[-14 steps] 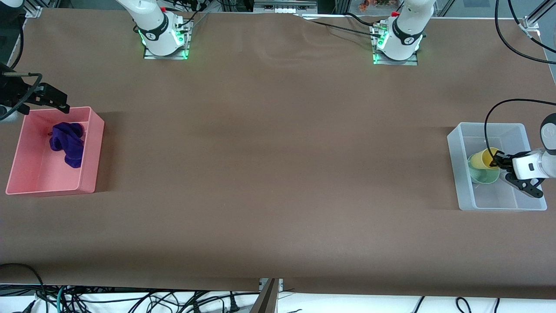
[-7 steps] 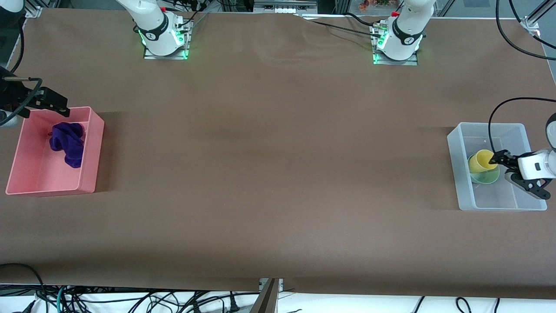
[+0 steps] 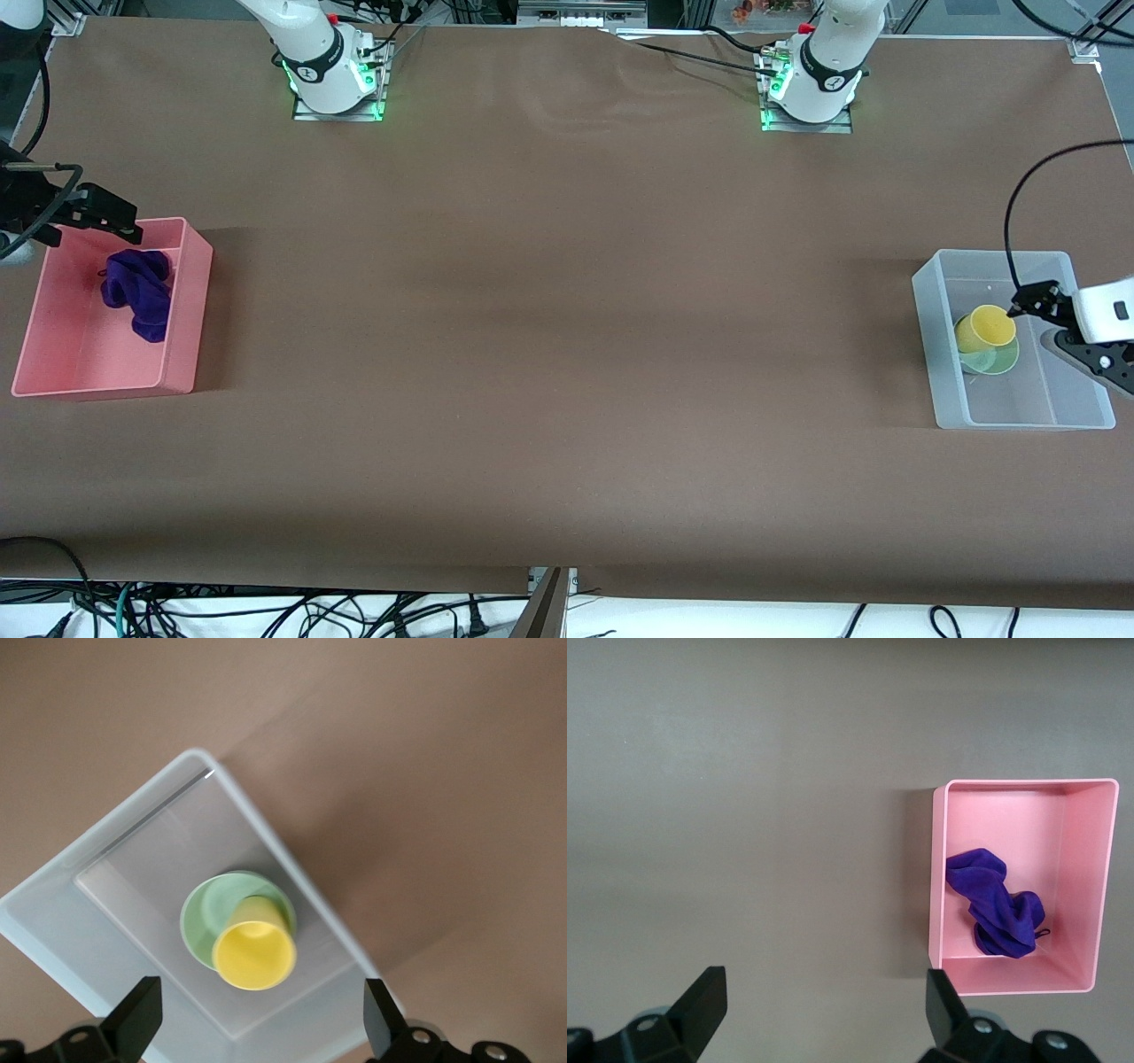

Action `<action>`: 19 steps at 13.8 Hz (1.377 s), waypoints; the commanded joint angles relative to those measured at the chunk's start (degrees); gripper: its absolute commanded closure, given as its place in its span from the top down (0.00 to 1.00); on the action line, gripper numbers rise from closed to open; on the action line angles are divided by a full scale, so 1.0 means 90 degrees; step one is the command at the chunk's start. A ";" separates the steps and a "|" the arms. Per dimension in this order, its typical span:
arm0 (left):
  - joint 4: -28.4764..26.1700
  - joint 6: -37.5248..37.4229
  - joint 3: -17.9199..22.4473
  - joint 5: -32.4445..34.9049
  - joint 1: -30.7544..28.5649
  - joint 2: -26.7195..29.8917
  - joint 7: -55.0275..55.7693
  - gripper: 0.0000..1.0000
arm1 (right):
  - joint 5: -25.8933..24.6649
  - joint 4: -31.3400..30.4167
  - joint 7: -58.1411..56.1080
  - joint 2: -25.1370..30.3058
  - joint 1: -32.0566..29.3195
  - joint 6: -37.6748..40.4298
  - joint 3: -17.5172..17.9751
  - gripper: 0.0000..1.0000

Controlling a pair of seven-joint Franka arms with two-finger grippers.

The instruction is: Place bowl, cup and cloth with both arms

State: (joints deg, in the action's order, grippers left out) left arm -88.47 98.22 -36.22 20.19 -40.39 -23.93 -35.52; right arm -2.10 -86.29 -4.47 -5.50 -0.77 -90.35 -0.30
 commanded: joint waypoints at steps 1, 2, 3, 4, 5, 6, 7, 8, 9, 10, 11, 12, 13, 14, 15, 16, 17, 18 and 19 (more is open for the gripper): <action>-0.0141 -0.0629 -0.0622 -0.0152 -0.0102 0.0442 0.0781 1.00 | 0.0077 0.0193 0.0076 -0.0063 -0.0041 0.0146 0.0033 0.99; -0.0102 -0.0814 -0.0759 -0.0531 -0.0112 0.0548 0.0869 1.00 | 0.0087 0.0193 0.0076 -0.0063 -0.0041 0.0146 0.0033 0.99; -0.0025 -0.0913 -0.0780 -0.0728 -0.0044 0.0685 0.0947 1.00 | 0.0087 0.0193 0.0076 -0.0063 -0.0041 0.0146 0.0033 0.99; -0.0014 -0.0943 -0.0848 -0.0759 -0.0005 0.0754 0.1074 1.00 | 0.0087 0.0193 0.0076 -0.0063 -0.0041 0.0146 0.0033 0.99; -0.0024 -0.0953 -0.0868 -0.0827 0.0092 0.0909 0.1201 1.00 | 0.0077 0.0193 0.0076 -0.0063 -0.0041 0.0146 0.0033 0.99; -0.0072 -0.0963 -0.0762 -0.1011 0.0354 0.1114 0.1376 1.00 | 0.0077 0.0193 0.0076 -0.0063 -0.0041 0.0156 0.0033 0.99; -0.0053 -0.0963 -0.0306 -0.1071 0.0801 0.1270 0.1571 1.00 | 0.0077 0.0193 0.0067 -0.0063 -0.0041 0.0156 0.0033 0.99; -0.0063 -0.0924 0.0394 -0.1120 0.1473 0.1456 0.1718 1.00 | 0.0087 0.0193 0.0067 -0.0063 -0.0041 0.0156 0.0033 0.99; -0.0063 -0.0895 0.1165 -0.1459 0.2060 0.1545 0.1836 1.00 | 0.0077 0.0193 0.0067 -0.0063 -0.0041 0.0156 0.0033 0.99; -0.0073 -0.0846 0.1927 -0.1936 0.2617 0.1594 0.2001 1.00 | 0.0087 0.0193 0.0067 -0.0063 -0.0041 0.0156 0.0033 0.99; -0.0121 -0.0681 0.2698 -0.2327 0.3086 0.1701 0.2216 1.00 | 0.0087 0.0193 0.0067 -0.0063 -0.0041 0.0156 0.0033 0.99; -0.0295 -0.0515 0.3189 -0.2467 0.3507 0.1827 0.2440 1.00 | 0.0087 0.0183 0.0067 -0.0063 -0.0051 0.0156 0.0033 0.99; -0.0500 -0.0465 0.3475 -0.2487 0.3869 0.2022 0.2703 1.00 | 0.0087 0.0183 0.0067 -0.0063 -0.0051 0.0156 0.0033 0.99; -0.0773 -0.0397 0.3671 -0.2439 0.4220 0.2304 0.3112 1.00 | 0.0087 0.0183 0.0057 -0.0063 -0.0051 0.0146 0.0033 0.99; -0.1153 -0.0300 0.3702 -0.2429 0.4407 0.2607 0.3754 1.00 | 0.0087 0.0193 0.0067 -0.0063 -0.0051 0.0156 0.0033 0.99; -0.1611 -0.0057 0.3693 -0.2429 0.4438 0.2958 0.4283 1.00 | 0.0087 0.0193 0.0057 -0.0072 -0.0051 0.0146 0.0033 0.99; -0.2118 0.0361 0.3692 -0.2429 0.4535 0.3319 0.4472 1.00 | 0.0087 0.0193 0.0057 -0.0063 -0.0051 0.0146 0.0033 0.99; -0.2510 0.0743 0.3702 -0.2429 0.4575 0.3574 0.4493 1.00 | 0.0087 0.0183 0.0057 -0.0072 -0.0051 0.0146 0.0033 0.99; -0.2630 0.0824 0.3702 -0.2429 0.4585 0.3644 0.4493 1.00 | 0.0087 0.0183 0.0057 -0.0063 -0.0051 0.0146 0.0033 0.99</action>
State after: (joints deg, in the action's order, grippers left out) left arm -103.59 100.96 -4.23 -0.90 0.03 2.43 3.62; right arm -2.09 -86.20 -4.46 -5.54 -0.80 -90.30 -0.30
